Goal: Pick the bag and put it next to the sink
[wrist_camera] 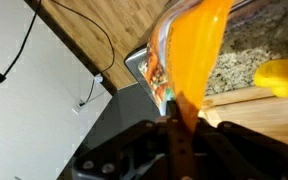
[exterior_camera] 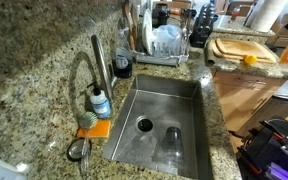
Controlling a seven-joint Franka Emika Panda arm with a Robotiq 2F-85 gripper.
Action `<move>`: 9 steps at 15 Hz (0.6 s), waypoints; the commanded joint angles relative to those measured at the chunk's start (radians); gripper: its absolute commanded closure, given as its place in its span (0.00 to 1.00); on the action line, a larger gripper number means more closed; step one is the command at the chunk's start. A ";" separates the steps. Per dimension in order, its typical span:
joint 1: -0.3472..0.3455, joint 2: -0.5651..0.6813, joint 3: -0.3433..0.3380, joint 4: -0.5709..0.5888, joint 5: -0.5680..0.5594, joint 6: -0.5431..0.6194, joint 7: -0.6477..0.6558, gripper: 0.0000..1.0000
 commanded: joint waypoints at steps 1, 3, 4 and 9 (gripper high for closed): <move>-0.091 -0.111 -0.038 -0.181 -0.175 0.243 -0.055 1.00; -0.131 -0.153 -0.094 -0.222 -0.141 0.389 -0.137 1.00; -0.144 -0.183 -0.101 -0.250 -0.139 0.429 -0.197 1.00; -0.181 -0.448 0.008 -0.496 -0.169 0.360 -0.398 1.00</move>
